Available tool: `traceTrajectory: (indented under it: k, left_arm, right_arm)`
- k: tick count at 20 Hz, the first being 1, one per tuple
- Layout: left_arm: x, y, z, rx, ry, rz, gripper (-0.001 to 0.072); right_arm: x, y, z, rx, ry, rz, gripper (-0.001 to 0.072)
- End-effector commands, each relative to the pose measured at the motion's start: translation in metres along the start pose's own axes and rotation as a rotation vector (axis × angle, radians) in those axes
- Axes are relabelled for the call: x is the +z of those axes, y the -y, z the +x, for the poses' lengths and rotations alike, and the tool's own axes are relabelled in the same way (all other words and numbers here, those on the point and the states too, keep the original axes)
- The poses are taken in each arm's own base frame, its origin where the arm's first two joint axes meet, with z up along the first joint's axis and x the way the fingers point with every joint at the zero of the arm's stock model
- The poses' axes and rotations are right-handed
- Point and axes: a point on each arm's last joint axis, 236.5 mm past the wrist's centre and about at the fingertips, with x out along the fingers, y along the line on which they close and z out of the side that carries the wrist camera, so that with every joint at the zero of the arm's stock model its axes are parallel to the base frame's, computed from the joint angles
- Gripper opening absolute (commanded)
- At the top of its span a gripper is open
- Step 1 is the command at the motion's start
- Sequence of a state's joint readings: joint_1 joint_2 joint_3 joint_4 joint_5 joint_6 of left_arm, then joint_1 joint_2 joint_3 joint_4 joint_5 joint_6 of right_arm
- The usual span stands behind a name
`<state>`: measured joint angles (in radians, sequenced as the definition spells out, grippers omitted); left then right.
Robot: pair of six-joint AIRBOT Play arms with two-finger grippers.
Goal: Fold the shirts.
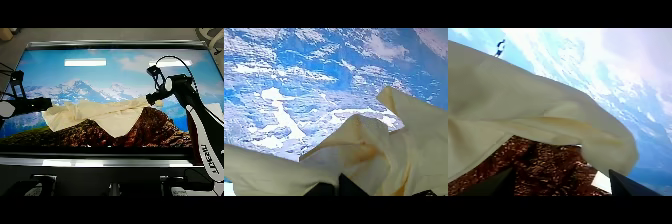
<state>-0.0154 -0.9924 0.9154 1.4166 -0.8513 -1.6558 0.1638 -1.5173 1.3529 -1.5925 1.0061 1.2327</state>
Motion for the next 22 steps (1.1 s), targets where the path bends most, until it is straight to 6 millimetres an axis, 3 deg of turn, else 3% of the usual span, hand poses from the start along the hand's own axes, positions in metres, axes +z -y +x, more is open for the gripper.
traceTrajectory:
  k: [1, 2, 4, 6, 9, 13, 16, 20, 22]
  left_arm:
    - [0.001, 0.004, 0.007, -0.019, 0.004, 0.029, 0.0031]
    - [0.0, 0.004, 0.005, -0.02, 0.005, 0.042, 0.0031]
    - [-0.002, 0.005, 0.002, -0.021, -0.002, 0.043, 0.0031]
    - [-0.005, 0.005, -0.001, -0.022, -0.012, 0.045, 0.0031]
    - [-0.004, 0.007, -0.01, -0.026, -0.005, 0.048, 0.0031]
    - [0.003, 0.01, -0.025, -0.034, 0.039, 0.053, 0.0031]
    - [0.005, 0.018, -0.033, -0.055, 0.061, 0.054, 0.0031]
    - [0.002, 0.031, -0.035, -0.08, 0.059, 0.078, 0.0031]
    - [0.001, 0.039, -0.035, -0.093, 0.058, 0.094, 0.0031]
  right_arm:
    - [-0.01, -0.061, -0.017, 0.264, -0.043, -0.05, 0.0607]
    - [-0.022, -0.081, -0.034, 0.354, -0.076, -0.086, 0.0606]
    - [-0.049, -0.116, -0.045, 0.507, -0.143, -0.113, 0.0607]
    - [-0.079, -0.149, -0.032, 0.629, -0.203, -0.047, 0.0608]
    - [-0.084, -0.195, -0.016, 0.784, -0.162, 0.179, 0.066]
    - [-0.095, -0.198, 0.011, 0.754, -0.179, 0.341, 0.0667]
    - [-0.083, -0.204, 0.02, 0.778, -0.155, 0.41, 0.0666]
    - [-0.067, -0.236, 0.029, 0.801, -0.124, 0.434, 0.0665]
    - [-0.055, -0.24, 0.038, 0.747, -0.08, 0.456, 0.0662]
